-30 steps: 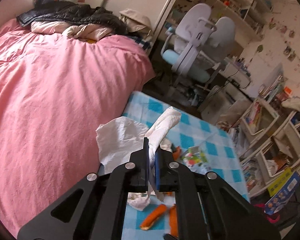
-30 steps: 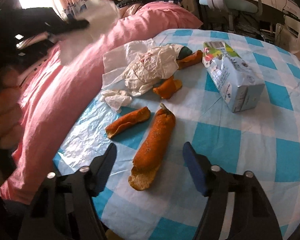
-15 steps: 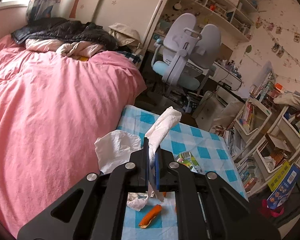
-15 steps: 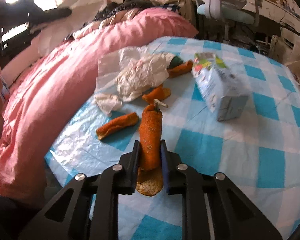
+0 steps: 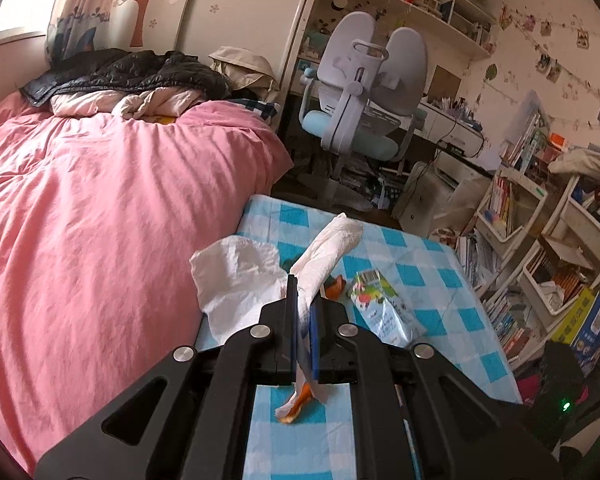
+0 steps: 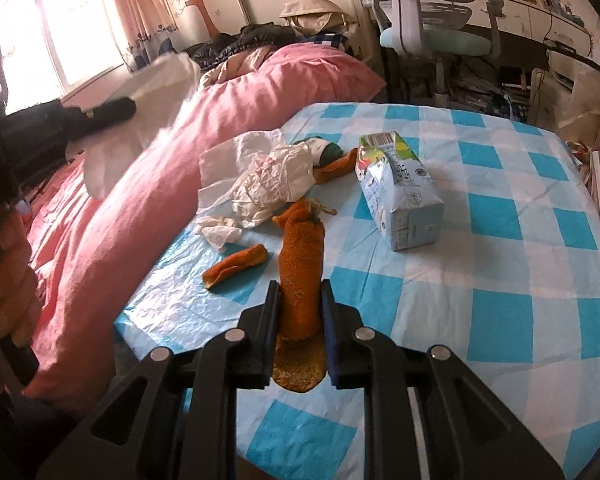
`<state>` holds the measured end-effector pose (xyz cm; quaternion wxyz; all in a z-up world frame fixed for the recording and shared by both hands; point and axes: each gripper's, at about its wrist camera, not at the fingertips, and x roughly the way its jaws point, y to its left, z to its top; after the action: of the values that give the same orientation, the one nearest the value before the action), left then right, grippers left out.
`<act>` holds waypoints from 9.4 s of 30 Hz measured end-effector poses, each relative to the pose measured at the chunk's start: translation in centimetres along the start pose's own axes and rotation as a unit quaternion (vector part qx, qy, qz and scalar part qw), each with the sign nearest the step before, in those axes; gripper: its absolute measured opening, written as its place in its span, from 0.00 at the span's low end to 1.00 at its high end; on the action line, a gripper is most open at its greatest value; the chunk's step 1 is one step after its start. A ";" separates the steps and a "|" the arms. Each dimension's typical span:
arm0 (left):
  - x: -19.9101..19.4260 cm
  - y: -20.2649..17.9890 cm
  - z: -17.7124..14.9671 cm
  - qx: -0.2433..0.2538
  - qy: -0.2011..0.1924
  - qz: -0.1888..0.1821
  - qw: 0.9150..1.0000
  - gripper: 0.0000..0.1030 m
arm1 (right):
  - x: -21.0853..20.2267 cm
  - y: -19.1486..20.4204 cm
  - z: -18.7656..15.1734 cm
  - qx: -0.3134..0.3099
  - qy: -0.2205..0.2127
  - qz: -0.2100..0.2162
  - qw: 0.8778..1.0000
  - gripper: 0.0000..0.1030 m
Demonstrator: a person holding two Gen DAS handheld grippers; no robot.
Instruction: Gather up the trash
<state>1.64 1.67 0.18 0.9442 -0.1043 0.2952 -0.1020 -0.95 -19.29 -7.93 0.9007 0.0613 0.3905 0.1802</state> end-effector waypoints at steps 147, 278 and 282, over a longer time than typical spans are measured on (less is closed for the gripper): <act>-15.4 -4.8 -18.9 0.045 -0.047 0.125 0.990 0.93 | -15.6 2.6 -13.0 -0.013 -0.157 -0.202 0.966 0.93; -2.4 -3.1 -4.5 0.086 0.035 0.023 0.995 0.15 | -7.4 -1.0 -8.0 0.102 0.042 0.137 0.984 0.55; -3.4 -3.2 -5.3 0.082 0.034 0.020 0.996 0.15 | -7.0 0.9 -10.6 0.064 0.083 0.134 0.985 0.55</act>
<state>-4.62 -1.25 -1.47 0.9408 -0.0169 0.3202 -0.1101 -13.26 -21.37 -10.20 0.8272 0.1556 0.4630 0.2779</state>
